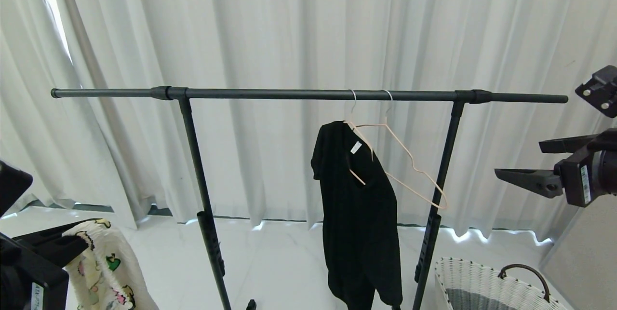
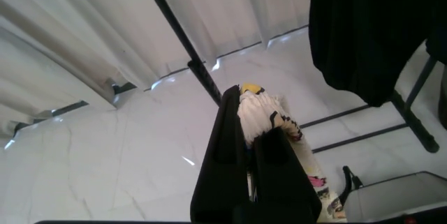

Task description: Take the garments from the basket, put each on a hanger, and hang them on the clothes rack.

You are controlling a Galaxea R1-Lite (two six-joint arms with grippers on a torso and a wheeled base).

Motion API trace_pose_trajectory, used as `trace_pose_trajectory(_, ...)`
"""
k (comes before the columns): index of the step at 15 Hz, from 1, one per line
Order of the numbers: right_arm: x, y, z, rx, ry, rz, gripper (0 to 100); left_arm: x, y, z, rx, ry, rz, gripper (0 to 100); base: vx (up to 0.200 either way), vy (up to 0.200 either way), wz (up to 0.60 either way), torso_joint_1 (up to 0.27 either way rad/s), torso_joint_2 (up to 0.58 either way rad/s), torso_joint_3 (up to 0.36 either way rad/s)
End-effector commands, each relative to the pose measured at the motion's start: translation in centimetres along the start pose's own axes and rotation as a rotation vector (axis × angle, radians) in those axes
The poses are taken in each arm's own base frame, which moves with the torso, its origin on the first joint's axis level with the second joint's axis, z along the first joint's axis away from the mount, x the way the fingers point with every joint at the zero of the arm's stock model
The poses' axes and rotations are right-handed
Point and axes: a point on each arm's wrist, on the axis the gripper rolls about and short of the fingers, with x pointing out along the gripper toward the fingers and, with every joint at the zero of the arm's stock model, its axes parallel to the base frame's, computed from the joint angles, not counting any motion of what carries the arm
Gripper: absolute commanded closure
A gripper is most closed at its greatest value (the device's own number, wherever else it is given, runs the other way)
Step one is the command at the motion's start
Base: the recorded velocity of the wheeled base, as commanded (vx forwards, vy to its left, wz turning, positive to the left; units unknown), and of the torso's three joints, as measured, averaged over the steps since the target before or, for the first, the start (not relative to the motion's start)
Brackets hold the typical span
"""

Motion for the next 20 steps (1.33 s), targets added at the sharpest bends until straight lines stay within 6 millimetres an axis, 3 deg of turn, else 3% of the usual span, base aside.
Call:
trace_pose_trajectory(1,1.0,-0.1,-0.2,-0.003,0.031,0.007,0,0.1,0.0,0.1,0.002,0.004,0.000,100,0.200,0.000,0.00,0.012,0.01,0.002)
trace_pose_trajectory(8,5.0,0.0,-1.2,-0.006,0.121,0.095,0,0.7,0.8,0.7,-0.034,0.034,0.082,100,0.171,0.000,0.00,0.003,0.00,0.003)
trace_pose_trajectory(20,18.0,0.4,-5.4,0.004,0.198,0.204,0,1.6,1.2,2.3,-0.011,0.010,0.160,100,0.000,0.000,0.00,0.000,0.00,0.000)
